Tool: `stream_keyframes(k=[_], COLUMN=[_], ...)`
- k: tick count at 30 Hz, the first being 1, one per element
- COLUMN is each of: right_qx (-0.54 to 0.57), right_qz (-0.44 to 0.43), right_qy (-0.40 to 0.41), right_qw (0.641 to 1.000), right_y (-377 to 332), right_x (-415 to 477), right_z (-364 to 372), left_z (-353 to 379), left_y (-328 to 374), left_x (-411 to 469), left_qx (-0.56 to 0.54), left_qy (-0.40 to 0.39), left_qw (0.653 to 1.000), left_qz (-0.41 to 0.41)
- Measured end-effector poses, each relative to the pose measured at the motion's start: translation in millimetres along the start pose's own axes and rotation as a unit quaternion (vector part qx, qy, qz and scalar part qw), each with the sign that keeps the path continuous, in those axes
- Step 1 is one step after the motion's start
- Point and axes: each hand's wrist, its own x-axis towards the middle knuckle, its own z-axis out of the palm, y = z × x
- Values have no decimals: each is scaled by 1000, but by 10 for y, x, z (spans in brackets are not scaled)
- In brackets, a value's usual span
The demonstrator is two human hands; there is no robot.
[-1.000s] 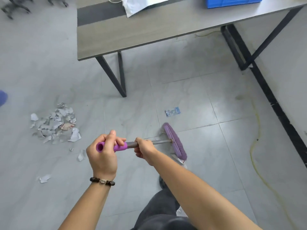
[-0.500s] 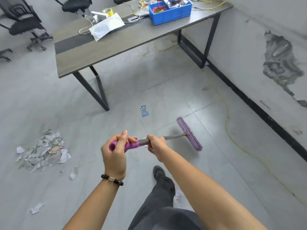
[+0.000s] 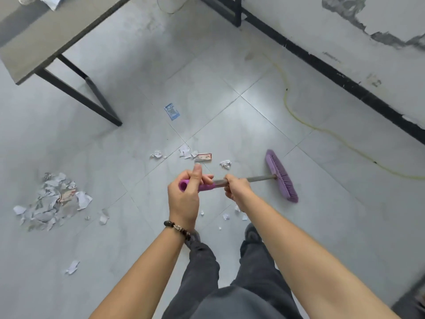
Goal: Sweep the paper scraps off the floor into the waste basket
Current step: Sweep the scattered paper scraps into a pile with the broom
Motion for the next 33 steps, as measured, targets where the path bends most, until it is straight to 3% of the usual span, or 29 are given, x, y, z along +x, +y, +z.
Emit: stream_keyframes(k=[11,16,23,29,33], right_qx=[-23,7,28,31,31], right_qz=[10,-16,-54,-53,-16], right_qy=[-159,-138,-30,38,81], right_qw=[987,990,998,997,996], right_y=[744,922,1091,1361,1633], right_x=[-862,-1300,-1334,-1216,-1118], right_z=[2197,2883,2370,1415,975], left_z=[-2058,-2793,-2827,-2359,-2055], left_y=[116,286,96,-233,-507], left_x=[-532,-617,-688,-794,-846], left_qx=[18,4,-31,-60,-20], left_qy=[164,141,4,-127,-178], left_qw=[980,974,987,988,984], left_qz=[113,178,160,67,18])
